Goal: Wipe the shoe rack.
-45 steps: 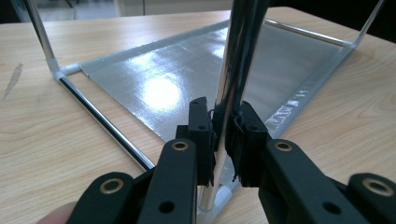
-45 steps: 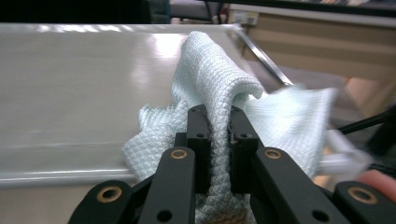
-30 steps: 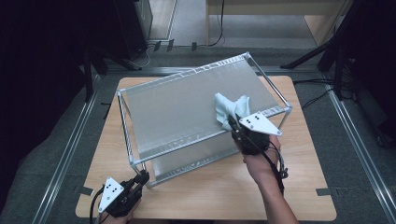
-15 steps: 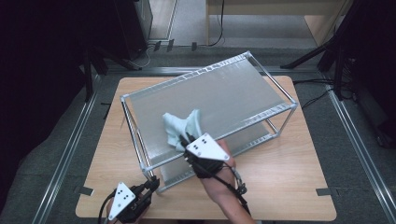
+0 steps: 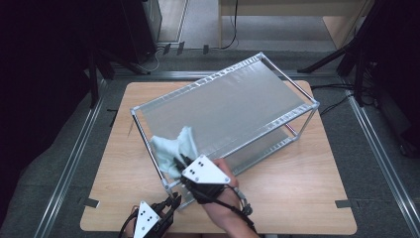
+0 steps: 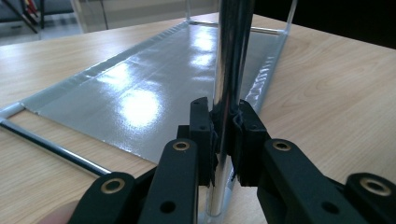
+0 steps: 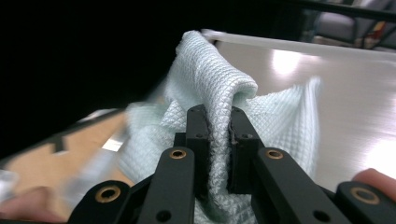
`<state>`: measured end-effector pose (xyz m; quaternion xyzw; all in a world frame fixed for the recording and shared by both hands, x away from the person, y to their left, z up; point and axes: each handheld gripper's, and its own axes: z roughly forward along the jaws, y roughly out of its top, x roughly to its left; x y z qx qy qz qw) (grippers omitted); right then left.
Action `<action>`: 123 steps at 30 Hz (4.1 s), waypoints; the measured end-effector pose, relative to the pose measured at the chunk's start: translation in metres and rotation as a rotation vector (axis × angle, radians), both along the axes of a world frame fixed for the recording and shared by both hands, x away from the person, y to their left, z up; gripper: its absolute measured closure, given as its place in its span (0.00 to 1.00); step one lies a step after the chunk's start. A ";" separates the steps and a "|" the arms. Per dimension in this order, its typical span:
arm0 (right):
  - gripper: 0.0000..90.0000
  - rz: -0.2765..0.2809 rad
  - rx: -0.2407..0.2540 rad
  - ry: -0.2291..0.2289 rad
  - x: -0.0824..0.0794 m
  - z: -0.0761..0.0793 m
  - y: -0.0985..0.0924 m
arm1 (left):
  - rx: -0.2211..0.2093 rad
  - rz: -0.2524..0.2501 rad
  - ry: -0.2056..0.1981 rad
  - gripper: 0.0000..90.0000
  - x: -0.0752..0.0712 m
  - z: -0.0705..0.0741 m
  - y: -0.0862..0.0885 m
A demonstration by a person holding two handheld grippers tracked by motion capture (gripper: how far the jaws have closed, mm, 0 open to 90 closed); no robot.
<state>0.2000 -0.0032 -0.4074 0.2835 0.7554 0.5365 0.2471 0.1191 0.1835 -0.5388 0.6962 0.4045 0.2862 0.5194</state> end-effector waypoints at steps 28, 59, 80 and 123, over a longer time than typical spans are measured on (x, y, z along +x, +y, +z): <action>0.90 -0.550 0.047 -0.009 0.071 0.003 -0.201 | -0.044 0.026 0.052 0.89 0.008 0.001 0.042; 0.91 -0.178 0.022 0.000 0.022 -0.002 -0.092 | -0.016 -0.079 0.036 0.90 0.004 0.001 -0.010; 0.91 -0.571 0.135 0.001 0.066 -0.002 -0.221 | -0.013 0.054 0.041 0.90 0.016 0.000 0.017; 0.91 -0.834 0.101 -0.020 0.041 -0.009 -0.294 | -0.039 -0.040 0.070 0.88 0.012 -0.005 -0.020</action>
